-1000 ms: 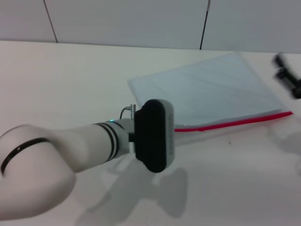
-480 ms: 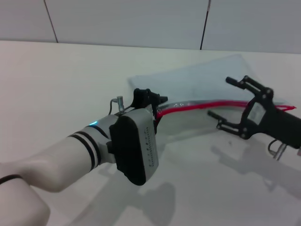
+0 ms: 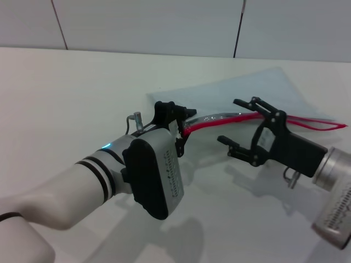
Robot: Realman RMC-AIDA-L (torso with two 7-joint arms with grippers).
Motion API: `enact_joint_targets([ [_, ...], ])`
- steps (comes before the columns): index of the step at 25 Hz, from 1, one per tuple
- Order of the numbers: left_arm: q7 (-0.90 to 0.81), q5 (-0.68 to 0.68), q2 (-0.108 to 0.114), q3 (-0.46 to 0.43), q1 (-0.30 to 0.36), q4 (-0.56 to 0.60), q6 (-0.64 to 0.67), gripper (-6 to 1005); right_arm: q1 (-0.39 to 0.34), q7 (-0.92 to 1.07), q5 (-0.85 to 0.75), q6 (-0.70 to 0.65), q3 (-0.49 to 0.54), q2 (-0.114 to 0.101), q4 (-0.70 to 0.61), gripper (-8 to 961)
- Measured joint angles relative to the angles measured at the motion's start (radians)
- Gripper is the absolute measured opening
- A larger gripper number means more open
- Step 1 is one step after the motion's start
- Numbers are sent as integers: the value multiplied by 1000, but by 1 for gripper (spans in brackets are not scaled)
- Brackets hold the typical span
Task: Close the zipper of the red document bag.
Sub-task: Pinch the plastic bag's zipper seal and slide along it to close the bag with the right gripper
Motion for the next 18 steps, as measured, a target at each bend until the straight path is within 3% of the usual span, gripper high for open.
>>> enact_joint_targets([
  [5, 0, 0, 0, 2, 1, 1, -5, 55, -13, -68, 5, 28, 38, 0, 27, 817],
  [14, 1, 0, 0, 1, 4, 2, -17, 54, -16, -108, 23, 30, 41, 0, 30, 696],
  [18, 1, 0, 0, -2, 4, 2, -21, 54, -15, -108, 23, 31, 41, 0, 31, 528],
])
